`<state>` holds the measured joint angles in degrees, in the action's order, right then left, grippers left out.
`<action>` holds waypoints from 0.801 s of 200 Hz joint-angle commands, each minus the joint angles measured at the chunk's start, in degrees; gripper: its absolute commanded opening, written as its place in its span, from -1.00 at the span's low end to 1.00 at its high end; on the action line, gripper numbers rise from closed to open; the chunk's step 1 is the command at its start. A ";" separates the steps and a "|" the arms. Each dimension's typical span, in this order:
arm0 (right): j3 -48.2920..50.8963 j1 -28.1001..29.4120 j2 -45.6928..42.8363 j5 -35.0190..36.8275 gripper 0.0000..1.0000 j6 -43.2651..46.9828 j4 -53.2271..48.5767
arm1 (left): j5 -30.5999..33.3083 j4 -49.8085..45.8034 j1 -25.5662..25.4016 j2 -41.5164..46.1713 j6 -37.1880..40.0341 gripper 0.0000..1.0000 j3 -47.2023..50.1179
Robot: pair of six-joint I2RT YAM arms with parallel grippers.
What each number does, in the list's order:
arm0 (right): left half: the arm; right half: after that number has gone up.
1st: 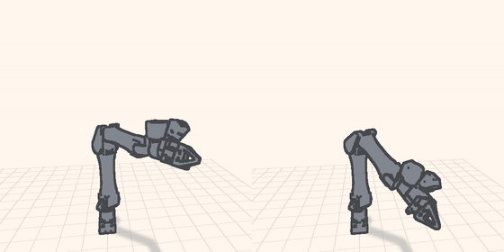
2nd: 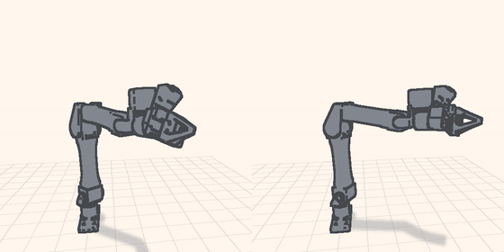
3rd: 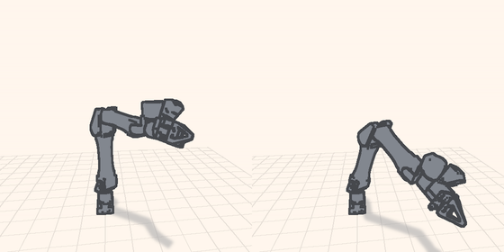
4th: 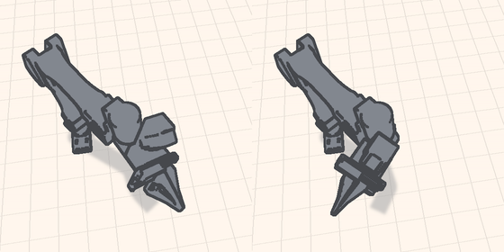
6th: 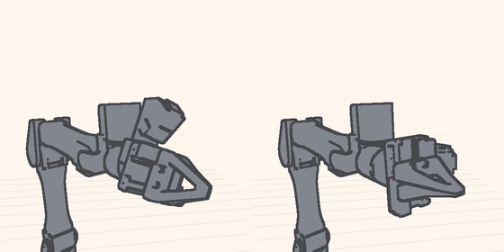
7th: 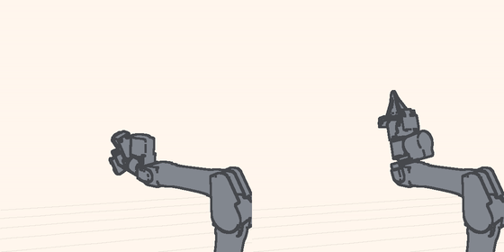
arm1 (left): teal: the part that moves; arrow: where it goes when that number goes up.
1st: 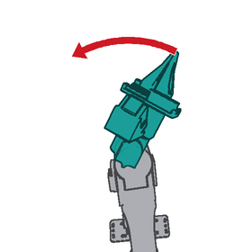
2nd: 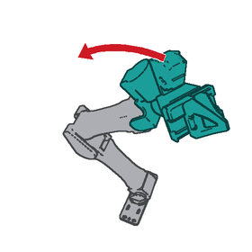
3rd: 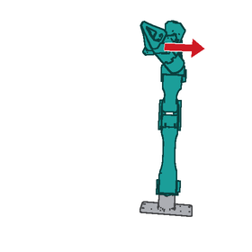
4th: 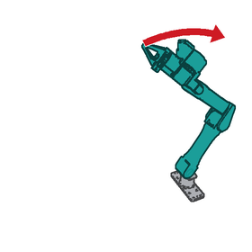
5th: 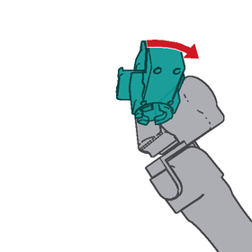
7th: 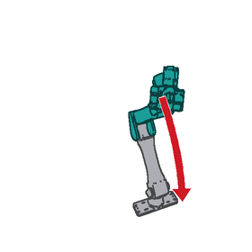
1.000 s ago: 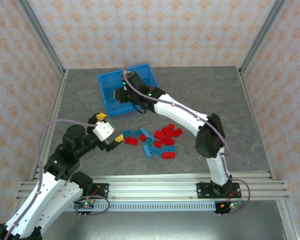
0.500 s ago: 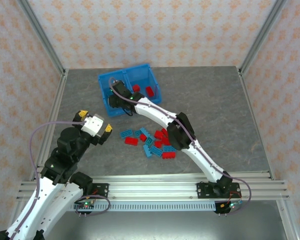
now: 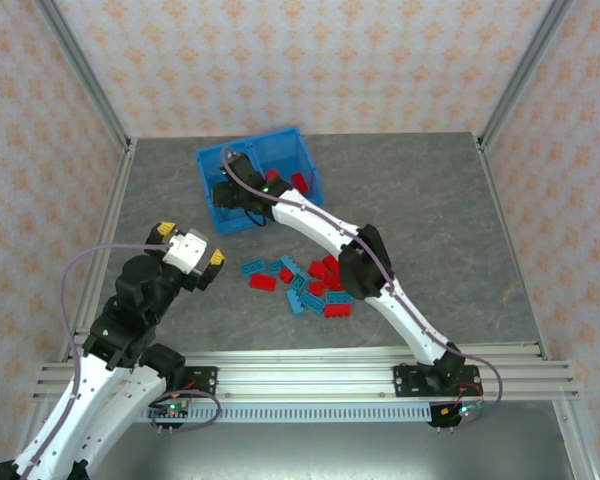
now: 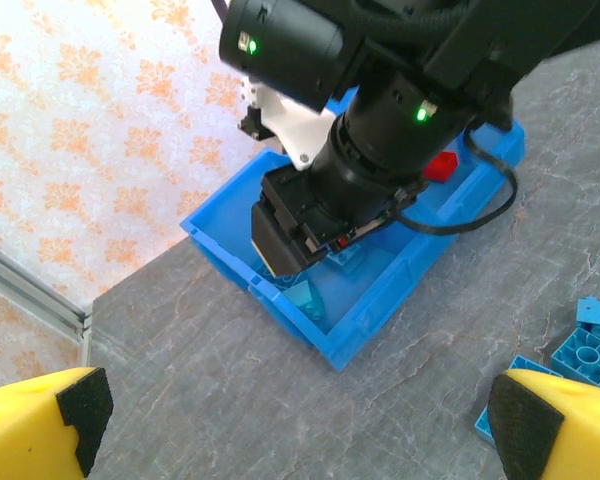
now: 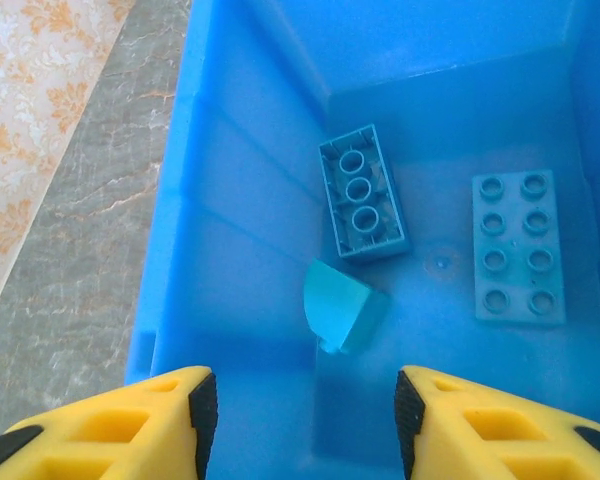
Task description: Sort the legos into containers by color
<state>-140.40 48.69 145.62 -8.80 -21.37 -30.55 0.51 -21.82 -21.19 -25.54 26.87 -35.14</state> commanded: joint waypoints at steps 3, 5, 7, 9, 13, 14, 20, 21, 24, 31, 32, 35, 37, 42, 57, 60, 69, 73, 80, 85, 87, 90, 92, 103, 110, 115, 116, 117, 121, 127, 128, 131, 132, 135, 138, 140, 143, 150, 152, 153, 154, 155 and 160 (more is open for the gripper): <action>10.63 -1.67 -13.93 -2.70 0.04 -0.09 0.81 | -0.81 2.61 1.08 -1.75 -1.15 0.99 1.43; 12.24 -1.84 -15.01 -3.02 0.05 -0.08 1.23 | -1.07 2.72 1.07 -2.07 -1.48 0.99 1.33; 13.88 -2.02 -16.11 -3.39 0.05 -0.12 1.97 | -1.27 2.81 1.15 -2.46 -1.87 1.00 1.31; 15.58 -2.19 -17.11 -3.67 0.06 -0.29 2.68 | -1.47 2.92 1.15 -2.90 -2.23 1.00 1.26; 18.95 -2.61 -19.60 -4.56 0.07 -0.33 4.08 | -1.79 3.16 1.23 -3.82 -3.25 1.00 1.09; 19.91 -2.71 -20.21 -4.78 0.07 -0.38 4.44 | -1.85 3.26 1.28 -3.95 -3.55 1.00 1.02; 25.38 -3.32 -23.49 -5.99 0.09 -0.40 6.81 | -2.08 3.74 1.45 -5.54 -5.46 1.00 0.67; 26.29 -3.42 -23.96 -6.20 0.09 -0.42 7.16 | -2.13 3.86 1.48 -5.91 -5.80 1.00 0.59; 29.07 -3.74 -26.35 -6.88 0.10 -0.30 8.37 | -2.02 4.21 1.58 -6.79 -6.90 1.00 0.35; 35.33 -4.60 -30.80 -8.62 0.13 0.03 11.30 | -1.51 5.04 2.00 -9.26 -9.94 1.00 -0.31; 36.27 -4.72 -31.43 -8.83 0.14 0.11 11.69 | -1.41 5.13 2.01 -9.61 -10.50 1.00 -0.47; 39.04 -5.07 -33.36 -9.48 0.15 0.38 12.76 | -0.97 5.42 2.21 -10.75 -12.10 1.00 -0.91; 40.77 -5.26 -34.65 -9.70 0.16 0.56 13.44 | -0.54 5.57 2.27 -11.59 -13.58 1.00 -1.32; 44.92 -5.78 -37.58 -10.34 0.18 0.94 14.82 | 1.06 5.40 2.55 -13.59 -17.47 1.00 -2.56; 55.26 -6.73 -46.48 -10.71 0.26 3.77 15.44 | 7.01 -0.28 2.68 -19.11 -30.23 1.00 -9.07; 56.76 -6.84 -48.16 -10.42 0.28 4.47 14.87 | 7.40 -2.01 2.66 -20.59 -32.37 1.00 -10.52; 61.42 -6.94 -52.77 -8.69 0.33 6.37 12.70 | 7.68 -7.72 2.65 -23.98 -39.12 1.00 -14.60; 63.29 -6.94 -54.72 -7.76 0.35 7.02 11.63 | 7.80 -10.23 2.68 -25.34 -42.54 1.00 -16.01; 66.42 -7.02 -57.90 -6.69 0.40 7.73 9.97 | 7.24 -13.89 2.66 -27.40 -48.44 1.00 -18.19; 68.43 -7.09 -59.90 -6.46 0.42 8.16 9.00 | 6.28 -16.57 2.58 -28.96 -52.30 1.00 -19.10; 69.25 -7.11 -60.84 -6.40 0.43 8.31 8.63 | 5.67 -17.37 2.52 -29.55 -53.75 1.00 -19.38; 70.33 -7.11 -62.02 -6.52 0.45 8.54 8.10 | 4.57 -18.35 2.48 -30.36 -56.03 0.99 -19.57; 71.11 -7.11 -62.87 -6.61 0.46 8.71 7.84 | 3.92 -18.83 2.43 -30.89 -57.74 0.99 -19.70; 74.48 -7.16 -66.30 -8.76 0.54 9.95 6.36 | -0.29 -21.20 2.22 -33.64 -66.29 0.91 -19.51; 76.08 -7.20 -68.29 -11.48 0.59 11.15 5.61 | -2.73 -21.78 1.87 -35.54 -71.31 0.83 -19.08; 76.90 -7.20 -69.28 -13.35 0.61 12.12 5.05 | -4.11 -22.21 1.62 -36.72 -75.10 0.76 -18.65; 77.01 -7.20 -69.48 -13.52 0.61 12.30 4.92 | -4.38 -22.30 1.56 -36.88 -75.82 0.75 -18.52; 77.11 -7.20 -69.58 -13.97 0.61 12.48 4.68 | -4.51 -22.41 1.53 -36.88 -76.57 0.73 -18.41; 77.35 -7.20 -70.06 -14.99 0.62 13.07 3.92 | -5.81 -22.49 1.27 -38.02 -79.03 0.69 -18.06; 77.44 -7.20 -70.46 -15.69 0.64 13.87 2.66 | -8.33 -22.05 0.97 -39.67 -81.51 0.65 -17.61; 77.41 -7.20 -70.47 -15.71 0.64 13.93 2.41 | -8.86 -21.96 0.93 -39.94 -81.66 0.65 -17.56; 77.26 -7.20 -70.55 -15.69 0.64 14.21 1.69 | -10.26 -21.51 0.77 -40.73 -82.27 0.65 -17.52; 77.23 -7.20 -70.56 -15.71 0.65 14.31 1.49 | -10.66 -21.29 0.70 -40.99 -82.43 0.65 -17.51; 77.09 -7.20 -70.44 -15.50 0.65 14.60 0.85 | -11.94 -20.81 0.42 -41.75 -82.70 0.65 -17.47; 76.87 -7.20 -70.39 -15.40 0.66 14.80 0.19 | -12.76 -20.35 0.13 -42.43 -82.83 0.65 -17.50; 76.81 -7.20 -70.35 -15.23 0.66 14.95 -0.14 | -13.33 -20.18 -0.14 -42.96 -82.96 0.65 -17.57; 76.66 -7.20 -70.24 -15.07 0.66 15.09 -0.54 | -13.74 -20.15 -0.55 -43.69 -83.16 0.66 -17.86; 76.44 -7.20 -69.80 -14.76 0.68 15.37 -1.14 | -13.73 -20.54 -1.23 -45.52 -83.69 0.67 -18.85; 76.42 -7.20 -69.71 -14.76 0.68 15.45 -1.17 | -13.51 -20.72 -1.60 -45.93 -83.79 0.68 -19.14; 76.37 -7.20 -69.70 -14.80 0.68 15.42 -1.18 | -13.34 -20.80 -1.76 -46.14 -83.85 0.69 -19.34; 76.35 -7.20 -69.60 -14.82 0.68 15.40 -1.18 | -13.21 -20.89 -1.89 -46.34 -83.88 0.69 -19.52; 76.34 -7.20 -69.51 -14.79 0.68 15.40 -1.18 | -13.06 -20.98 -1.99 -46.52 -83.94 0.70 -19.70; 76.39 -7.20 -69.23 -15.09 0.69 15.39 -0.93 | -12.12 -21.36 -2.61 -47.37 -84.08 0.71 -20.44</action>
<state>-63.90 41.32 76.03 -22.15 -9.08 -27.97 -7.77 -39.18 -21.34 -69.93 -47.05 -53.41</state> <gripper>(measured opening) 0.837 0.840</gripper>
